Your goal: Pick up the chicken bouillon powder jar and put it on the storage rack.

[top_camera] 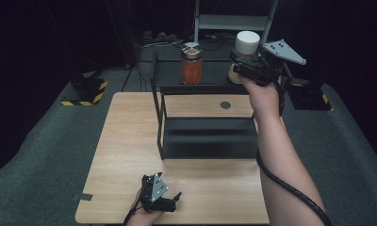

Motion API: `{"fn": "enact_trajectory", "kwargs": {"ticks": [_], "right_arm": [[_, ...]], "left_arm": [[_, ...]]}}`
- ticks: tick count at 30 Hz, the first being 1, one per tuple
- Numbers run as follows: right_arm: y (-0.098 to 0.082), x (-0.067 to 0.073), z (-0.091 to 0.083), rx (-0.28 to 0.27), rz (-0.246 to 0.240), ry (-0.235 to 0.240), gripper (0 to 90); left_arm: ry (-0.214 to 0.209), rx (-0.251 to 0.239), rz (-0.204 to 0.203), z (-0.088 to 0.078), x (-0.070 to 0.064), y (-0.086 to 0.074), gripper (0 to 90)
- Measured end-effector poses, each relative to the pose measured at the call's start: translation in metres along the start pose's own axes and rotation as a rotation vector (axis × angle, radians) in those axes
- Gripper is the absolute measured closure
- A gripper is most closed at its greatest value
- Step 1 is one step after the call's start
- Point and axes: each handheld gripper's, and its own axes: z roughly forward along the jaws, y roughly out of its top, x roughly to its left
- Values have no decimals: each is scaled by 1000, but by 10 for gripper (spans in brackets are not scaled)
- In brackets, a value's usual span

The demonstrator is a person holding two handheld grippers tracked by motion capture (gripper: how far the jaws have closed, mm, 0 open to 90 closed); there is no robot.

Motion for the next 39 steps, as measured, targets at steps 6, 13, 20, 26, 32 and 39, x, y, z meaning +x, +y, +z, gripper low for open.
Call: {"fn": "enact_trajectory", "kwargs": {"ticks": [6, 13, 20, 26, 32, 39], "right_arm": [[3, 0, -5, 4, -8, 25, 0], [4, 6, -14, 13, -7, 38, 0], [1, 10, -33, -12, -14, 57, 0], [-2, 11, -48, -18, -15, 63, 0], [-7, 8, -62, -36, -5, 85, 0], [-15, 10, -74, -35, -10, 104, 0]], "left_arm": [[1, 1, 9, 0, -1, 0, 12], [3, 3, 10, 0, -1, 1, 12], [3, 8, 9, 1, -1, 1, 12], [5, 9, 14, 1, -2, 2, 13], [6, 13, 20, 1, -3, 2, 12], [5, 10, 15, 1, -2, 2, 12]]}}
